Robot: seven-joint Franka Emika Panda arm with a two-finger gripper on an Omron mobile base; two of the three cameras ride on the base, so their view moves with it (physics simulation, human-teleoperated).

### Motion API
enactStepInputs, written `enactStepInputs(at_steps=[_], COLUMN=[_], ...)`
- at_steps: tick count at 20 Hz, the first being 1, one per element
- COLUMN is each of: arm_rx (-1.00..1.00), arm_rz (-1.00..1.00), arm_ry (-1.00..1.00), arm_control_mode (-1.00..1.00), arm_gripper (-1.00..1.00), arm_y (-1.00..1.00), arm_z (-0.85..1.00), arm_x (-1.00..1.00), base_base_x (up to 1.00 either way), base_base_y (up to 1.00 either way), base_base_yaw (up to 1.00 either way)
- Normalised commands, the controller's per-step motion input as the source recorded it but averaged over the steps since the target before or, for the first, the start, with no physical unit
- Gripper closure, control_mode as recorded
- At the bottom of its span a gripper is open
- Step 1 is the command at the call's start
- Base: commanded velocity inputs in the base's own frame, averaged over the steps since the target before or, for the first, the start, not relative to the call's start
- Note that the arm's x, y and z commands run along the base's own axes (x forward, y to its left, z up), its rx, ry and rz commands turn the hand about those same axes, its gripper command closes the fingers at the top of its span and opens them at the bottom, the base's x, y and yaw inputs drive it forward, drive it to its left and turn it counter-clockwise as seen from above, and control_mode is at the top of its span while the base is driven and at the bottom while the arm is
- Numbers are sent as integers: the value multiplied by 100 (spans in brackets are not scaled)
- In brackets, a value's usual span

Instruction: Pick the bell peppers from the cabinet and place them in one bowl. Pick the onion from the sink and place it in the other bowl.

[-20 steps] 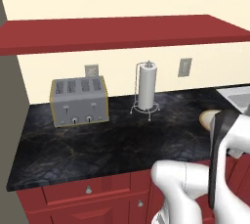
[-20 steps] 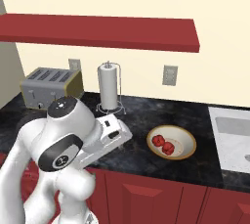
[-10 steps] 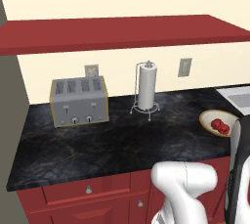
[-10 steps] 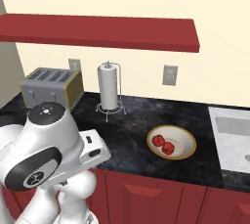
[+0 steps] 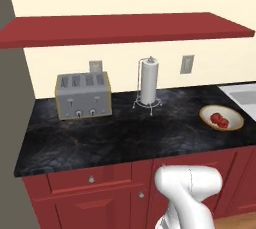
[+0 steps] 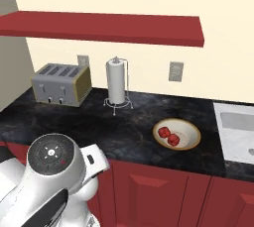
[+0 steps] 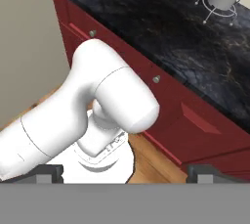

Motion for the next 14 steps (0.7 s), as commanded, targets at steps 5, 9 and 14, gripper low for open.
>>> enactStepInputs(at_steps=[5,9,14], arm_rx=[0,0,0], arm_rz=[0,0,0], arm_ry=[0,0,0], arm_control_mode=[100,100,100], arm_gripper=[-100,-100,-100], arm_y=[0,0,0], arm_z=[0,0,0], arm_x=[0,0,0], base_base_x=[-23,1,1], base_base_y=[-22,-11,-2], base_base_yaw=[-18,-50,-17])
